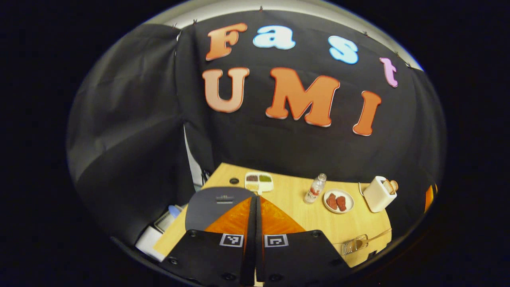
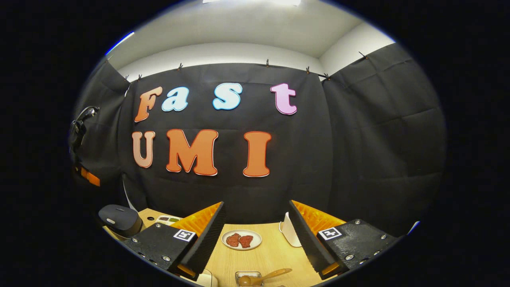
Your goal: Close the left gripper, press the button to open the rice cooker; take a wooden spoon from the chopstick holder with the right hand, scoop a spoonful of rice and pour it into the rice cooker, then put the wooden spoon back into the chopstick holder.
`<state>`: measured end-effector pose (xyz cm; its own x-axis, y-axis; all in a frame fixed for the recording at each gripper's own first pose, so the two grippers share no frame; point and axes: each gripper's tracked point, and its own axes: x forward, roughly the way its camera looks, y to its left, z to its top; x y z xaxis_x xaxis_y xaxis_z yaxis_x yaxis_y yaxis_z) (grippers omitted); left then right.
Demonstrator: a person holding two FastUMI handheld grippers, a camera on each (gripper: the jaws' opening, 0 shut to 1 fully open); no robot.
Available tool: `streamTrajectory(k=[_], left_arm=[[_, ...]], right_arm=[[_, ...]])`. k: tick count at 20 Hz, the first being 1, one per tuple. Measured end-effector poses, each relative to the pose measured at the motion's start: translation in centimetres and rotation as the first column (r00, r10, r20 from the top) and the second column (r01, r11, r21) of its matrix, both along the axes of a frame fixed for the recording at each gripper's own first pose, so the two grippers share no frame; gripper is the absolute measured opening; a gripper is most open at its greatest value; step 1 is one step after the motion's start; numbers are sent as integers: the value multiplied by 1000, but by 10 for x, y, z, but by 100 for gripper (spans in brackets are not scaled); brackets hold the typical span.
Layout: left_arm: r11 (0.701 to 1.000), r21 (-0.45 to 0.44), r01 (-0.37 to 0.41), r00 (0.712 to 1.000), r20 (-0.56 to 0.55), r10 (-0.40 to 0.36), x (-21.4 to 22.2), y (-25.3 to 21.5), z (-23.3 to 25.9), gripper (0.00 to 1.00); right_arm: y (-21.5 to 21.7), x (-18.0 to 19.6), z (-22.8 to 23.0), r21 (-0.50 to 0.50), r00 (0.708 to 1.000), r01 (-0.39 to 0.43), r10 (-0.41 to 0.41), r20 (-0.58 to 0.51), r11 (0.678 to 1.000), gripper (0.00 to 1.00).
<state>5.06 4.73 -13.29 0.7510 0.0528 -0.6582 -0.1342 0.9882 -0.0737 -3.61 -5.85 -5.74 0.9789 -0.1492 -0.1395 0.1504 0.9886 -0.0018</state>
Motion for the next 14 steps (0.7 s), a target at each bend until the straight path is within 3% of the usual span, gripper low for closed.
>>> streamTrajectory(k=[3,7,11,14], left_arm=[[997,-73,-34,985,-170,21,-6,9,-38,5],[979,-161,-121,932,-357,57,-18,22,-85,6],[961,-210,-182,888,-454,69,-27,33,-119,6],[955,-212,-208,882,-463,89,-25,42,-131,6]], right_arm=[[-11,-12,-11,-23,999,29,-30,-35,999,96],[-16,-23,-33,-23,994,51,-53,-97,998,96],[-13,-29,-53,-32,987,47,-51,-155,998,96],[-8,-29,-64,-42,982,30,-37,-183,999,96]])
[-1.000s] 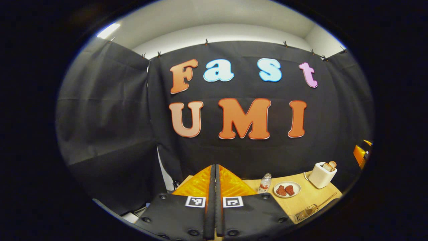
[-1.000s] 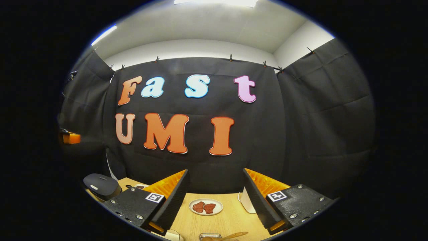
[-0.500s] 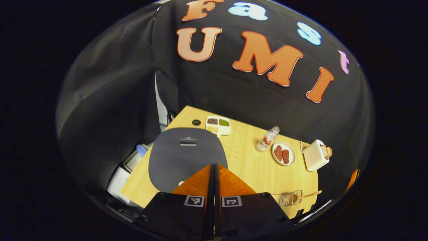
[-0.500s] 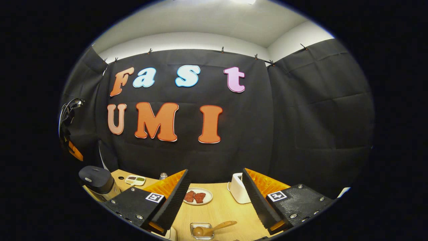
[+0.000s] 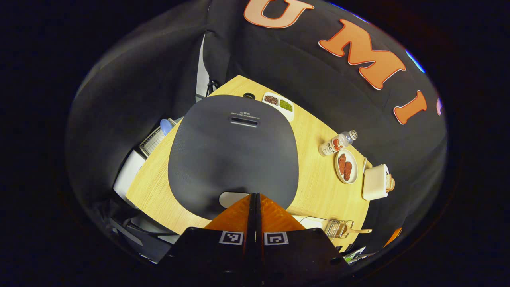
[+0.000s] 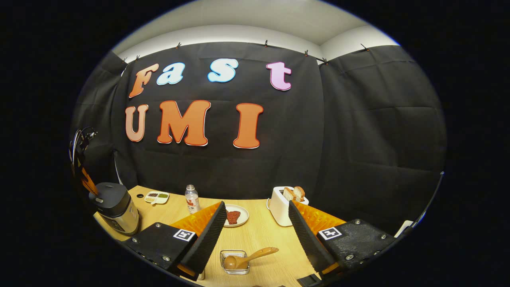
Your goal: Close the left gripper, press the button to open the rice cooker; take a wooden spoon from the chopstick holder with the right hand, scoop a spoonful of rice and pour it into the rice cooker, then put the wooden spoon back into the chopstick holder.
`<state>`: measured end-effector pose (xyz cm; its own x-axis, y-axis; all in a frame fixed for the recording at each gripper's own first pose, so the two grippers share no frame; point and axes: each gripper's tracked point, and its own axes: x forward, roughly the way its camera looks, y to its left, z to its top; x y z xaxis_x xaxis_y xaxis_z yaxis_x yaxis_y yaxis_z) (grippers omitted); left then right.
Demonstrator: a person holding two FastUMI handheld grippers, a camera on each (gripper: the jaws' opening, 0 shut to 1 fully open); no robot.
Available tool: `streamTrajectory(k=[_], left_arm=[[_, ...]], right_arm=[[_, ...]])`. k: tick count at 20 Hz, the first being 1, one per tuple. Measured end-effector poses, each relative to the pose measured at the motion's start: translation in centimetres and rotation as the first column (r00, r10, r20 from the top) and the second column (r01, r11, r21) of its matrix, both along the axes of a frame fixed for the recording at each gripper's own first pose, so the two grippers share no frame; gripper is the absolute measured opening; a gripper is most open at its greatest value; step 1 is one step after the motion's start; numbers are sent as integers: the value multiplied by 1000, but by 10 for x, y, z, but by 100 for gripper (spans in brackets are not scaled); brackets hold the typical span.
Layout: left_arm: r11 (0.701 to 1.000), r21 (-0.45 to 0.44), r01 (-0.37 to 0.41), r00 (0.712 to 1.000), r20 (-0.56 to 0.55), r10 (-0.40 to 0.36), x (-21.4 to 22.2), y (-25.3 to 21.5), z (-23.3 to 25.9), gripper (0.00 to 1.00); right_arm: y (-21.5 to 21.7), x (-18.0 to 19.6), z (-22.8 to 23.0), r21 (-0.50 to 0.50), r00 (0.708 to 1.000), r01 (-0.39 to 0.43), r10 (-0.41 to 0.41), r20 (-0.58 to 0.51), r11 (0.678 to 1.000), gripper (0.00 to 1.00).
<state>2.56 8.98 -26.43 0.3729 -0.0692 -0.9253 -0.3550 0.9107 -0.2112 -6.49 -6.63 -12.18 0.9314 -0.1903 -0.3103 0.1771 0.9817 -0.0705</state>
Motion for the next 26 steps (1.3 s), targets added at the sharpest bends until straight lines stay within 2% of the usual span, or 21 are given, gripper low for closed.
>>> streamTrajectory(k=[4,8,12,16,19,21,22,23,24,25,26], left_arm=[[1000,23,-20,999,-41,21,-8,11,-22,5],[995,95,22,1000,-7,-21,-7,12,-23,6],[995,97,32,999,-17,-31,-11,9,-26,7],[997,77,11,999,45,-14,-5,10,-18,6],[996,86,4,989,146,-17,0,12,13,6],[991,129,14,967,250,-47,16,12,41,6],[986,165,21,947,314,-73,26,15,57,2],[980,198,7,921,381,-84,38,18,75,6],[971,237,-16,897,433,-91,47,22,93,1],[956,288,-50,872,480,-99,53,30,112,6],[942,326,-76,844,524,-114,56,35,130,6]], right_arm=[[7,6,-8,1,1000,-21,21,-15,1000,97],[9,13,-18,32,999,-16,17,-35,999,96],[11,17,-30,79,998,-19,23,-55,997,96],[5,16,-41,82,997,-14,20,-77,997,96],[-2,10,-53,86,994,1,9,-112,996,96],[-6,6,-62,95,991,12,1,-136,995,96],[-7,4,-67,100,989,17,-2,-149,995,96],[-7,2,-73,107,986,19,-1,-164,994,96],[-7,1,-78,116,984,17,4,-177,993,97],[-7,-1,-83,123,981,16,8,-191,992,97],[-7,-2,-88,130,979,15,12,-202,991,97]])
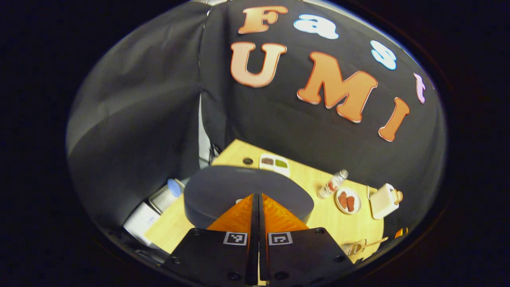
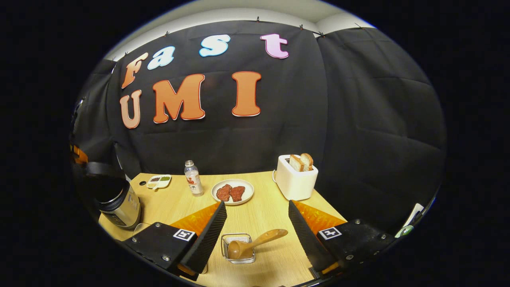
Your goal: Close the left gripper, press the button to open the rice cooker; take a wooden spoon from the chopstick holder with the right hand, scoop a spoonful of rice and pour it into the rice cooker, then put the wooden spoon back into the chopstick holder.
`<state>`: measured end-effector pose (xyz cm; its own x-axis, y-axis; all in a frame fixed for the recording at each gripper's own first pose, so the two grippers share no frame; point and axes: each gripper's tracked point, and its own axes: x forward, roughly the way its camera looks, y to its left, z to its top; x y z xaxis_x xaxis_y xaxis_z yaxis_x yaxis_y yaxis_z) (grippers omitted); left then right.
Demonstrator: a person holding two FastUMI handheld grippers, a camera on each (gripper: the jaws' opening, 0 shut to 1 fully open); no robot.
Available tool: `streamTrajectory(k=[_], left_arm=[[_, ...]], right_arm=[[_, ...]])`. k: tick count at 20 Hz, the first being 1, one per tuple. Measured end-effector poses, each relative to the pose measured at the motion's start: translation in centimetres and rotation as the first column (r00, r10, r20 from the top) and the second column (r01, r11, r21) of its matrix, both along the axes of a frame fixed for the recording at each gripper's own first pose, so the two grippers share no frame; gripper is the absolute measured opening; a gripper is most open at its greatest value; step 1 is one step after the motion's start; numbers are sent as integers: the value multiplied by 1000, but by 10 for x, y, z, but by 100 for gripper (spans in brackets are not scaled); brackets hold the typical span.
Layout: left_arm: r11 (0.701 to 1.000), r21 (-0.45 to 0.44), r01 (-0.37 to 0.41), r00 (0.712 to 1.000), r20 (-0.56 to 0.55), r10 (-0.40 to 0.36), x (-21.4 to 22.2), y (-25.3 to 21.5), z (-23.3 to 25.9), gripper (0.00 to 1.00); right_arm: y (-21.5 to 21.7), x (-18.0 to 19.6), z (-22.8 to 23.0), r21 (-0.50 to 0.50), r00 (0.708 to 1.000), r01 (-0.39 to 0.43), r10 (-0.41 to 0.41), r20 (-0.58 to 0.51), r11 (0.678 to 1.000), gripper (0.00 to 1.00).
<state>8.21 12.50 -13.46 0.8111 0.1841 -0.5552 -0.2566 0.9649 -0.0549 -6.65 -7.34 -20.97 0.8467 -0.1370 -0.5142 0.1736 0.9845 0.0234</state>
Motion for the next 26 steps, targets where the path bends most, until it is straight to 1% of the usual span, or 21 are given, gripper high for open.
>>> streamTrajectory(k=[2,4,6,8,10,11,12,13,14,16,17,19,20,21,22,23,24,26], left_arm=[[996,85,3,995,100,-11,0,0,35,6],[988,151,11,987,159,-36,-11,-9,60,6],[978,206,17,979,195,-58,-25,-20,71,7],[967,255,16,975,211,-72,-35,-25,77,5],[963,270,15,973,219,-77,-44,-30,80,6],[965,262,21,972,222,-82,-49,-34,80,10],[967,255,18,972,221,-76,-54,-37,79,16],[968,250,7,973,223,-64,-59,-36,78,36],[971,240,4,972,225,-59,-64,-38,77,48],[968,252,-22,974,222,-35,-76,-35,74,65],[966,257,-34,976,217,-24,-82,-35,73,63],[966,254,-45,978,207,-9,-91,-38,71,63],[967,249,-48,980,201,-4,-96,-39,68,60],[967,249,-49,981,196,0,-99,-40,66,60],[966,251,-54,981,193,5,-103,-40,66,63],[966,253,-59,982,190,10,-106,-39,66,60],[965,254,-62,982,188,14,-109,-40,65,60],[964,259,-64,984,178,18,-113,-39,63,60]], right_arm=[[-2,-1,-11,22,1000,3,-2,-25,1000,97],[-5,-2,-24,42,998,16,-14,-57,999,97],[-9,-1,-32,43,997,25,-22,-68,999,97],[-9,0,-43,61,996,30,-24,-91,998,97],[-14,0,-56,71,993,42,-34,-113,997,97],[-18,1,-64,76,991,51,-41,-124,996,97],[-21,1,-71,86,989,58,-46,-140,995,97],[-22,1,-79,101,987,66,-49,-154,993,97],[-22,0,-86,120,984,72,-51,-169,990,97],[-18,-4,-103,167,976,86,-50,-210,982,96],[-17,-7,-113,191,970,96,-49,-239,977,95],[-10,-9,-129,242,961,106,-37,-274,965,95],[-7,-8,-136,264,958,114,-35,-286,958,94],[-3,-6,-141,288,956,124,-36,-290,950,92],[0,-4,-146,309,955,138,-43,-295,941,90],[3,-5,-151,332,952,147,-42,-304,932,84],[4,-4,-153,348,952,158,-49,-303,924,75],[8,-1,-156,371,954,163,-50,-296,914,63]])
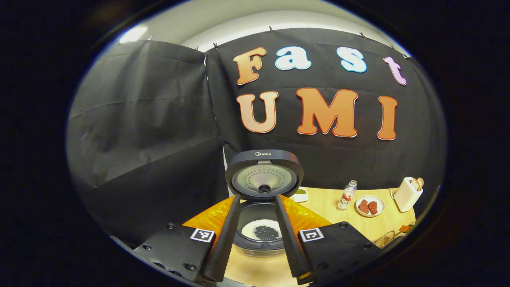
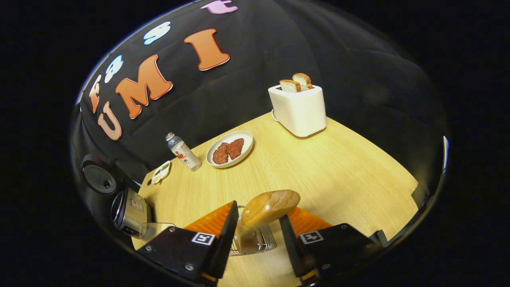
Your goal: Close the left gripper, press the button to open the rice cooker; take a wooden spoon from the chopstick holder with the right hand, scoop a spoonful of rice and pour it into the rice cooker, then put the wooden spoon back into the chopstick holder.
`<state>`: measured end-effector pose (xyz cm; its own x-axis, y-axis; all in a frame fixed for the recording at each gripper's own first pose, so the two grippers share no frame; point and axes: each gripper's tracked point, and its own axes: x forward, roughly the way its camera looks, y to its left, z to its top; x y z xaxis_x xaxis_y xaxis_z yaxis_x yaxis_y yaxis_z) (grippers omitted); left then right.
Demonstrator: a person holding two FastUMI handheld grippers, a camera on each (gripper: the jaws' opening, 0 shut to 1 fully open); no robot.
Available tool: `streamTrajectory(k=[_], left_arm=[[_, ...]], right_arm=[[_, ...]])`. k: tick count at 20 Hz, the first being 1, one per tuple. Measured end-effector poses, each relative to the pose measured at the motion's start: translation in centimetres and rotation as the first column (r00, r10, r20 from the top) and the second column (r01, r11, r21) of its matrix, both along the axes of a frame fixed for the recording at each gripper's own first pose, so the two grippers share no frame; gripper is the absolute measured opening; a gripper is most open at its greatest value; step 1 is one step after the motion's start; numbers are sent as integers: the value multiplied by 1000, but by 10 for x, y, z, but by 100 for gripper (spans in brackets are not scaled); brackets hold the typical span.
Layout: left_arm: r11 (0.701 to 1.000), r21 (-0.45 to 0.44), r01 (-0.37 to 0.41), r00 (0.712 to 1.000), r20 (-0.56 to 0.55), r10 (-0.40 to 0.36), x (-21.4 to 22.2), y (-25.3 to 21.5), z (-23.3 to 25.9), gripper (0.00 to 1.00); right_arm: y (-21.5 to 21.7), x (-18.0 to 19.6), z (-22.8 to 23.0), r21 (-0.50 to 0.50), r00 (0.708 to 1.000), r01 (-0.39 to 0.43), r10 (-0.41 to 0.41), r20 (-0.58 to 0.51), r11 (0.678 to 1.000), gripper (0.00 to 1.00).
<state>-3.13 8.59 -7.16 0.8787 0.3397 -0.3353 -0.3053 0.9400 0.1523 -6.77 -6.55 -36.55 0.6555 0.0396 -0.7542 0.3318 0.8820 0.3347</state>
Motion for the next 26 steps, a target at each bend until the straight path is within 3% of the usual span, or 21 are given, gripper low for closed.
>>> streamTrajectory(k=[1,3,4,8,9,12,13,15,17,20,24,25,26], left_arm=[[1000,5,-2,1000,-4,2,-2,1,-1,60],[1000,11,-5,1000,-5,5,-4,2,-2,60],[1000,9,-4,1000,-5,4,-4,2,-3,60],[1000,-18,12,1000,-12,-12,0,2,-10,63],[1000,-25,18,1000,-13,-18,1,1,-12,60],[999,-39,35,999,5,-35,6,4,-13,63],[999,-36,38,999,12,-38,8,7,-12,65],[998,-35,48,999,25,-47,12,11,-12,80],[998,-32,57,998,24,-56,15,18,-15,87],[997,-44,69,997,21,-69,18,27,-21,86],[997,-40,62,998,17,-62,19,44,-26,84],[997,-33,65,998,18,-65,19,47,-25,92],[998,-22,66,998,17,-65,18,52,-26,92]], right_arm=[[4,1,2,19,1000,3,-3,12,1000,44],[5,1,3,44,999,28,-28,21,999,21],[7,-1,6,55,999,33,-34,21,998,23],[14,-2,21,65,998,44,-47,44,997,14],[17,-2,28,70,998,37,-40,46,997,12],[17,4,56,39,996,30,-33,87,999,11],[18,4,68,26,994,26,-28,102,999,12],[21,7,92,-12,991,13,-11,135,1000,12],[34,10,122,-23,982,-14,18,186,1000,12],[69,13,148,-5,970,-72,71,231,997,11],[119,12,154,14,960,-154,146,241,988,11],[130,11,152,-3,955,-180,176,237,984,11],[141,8,150,-28,950,-208,209,233,978,11]])
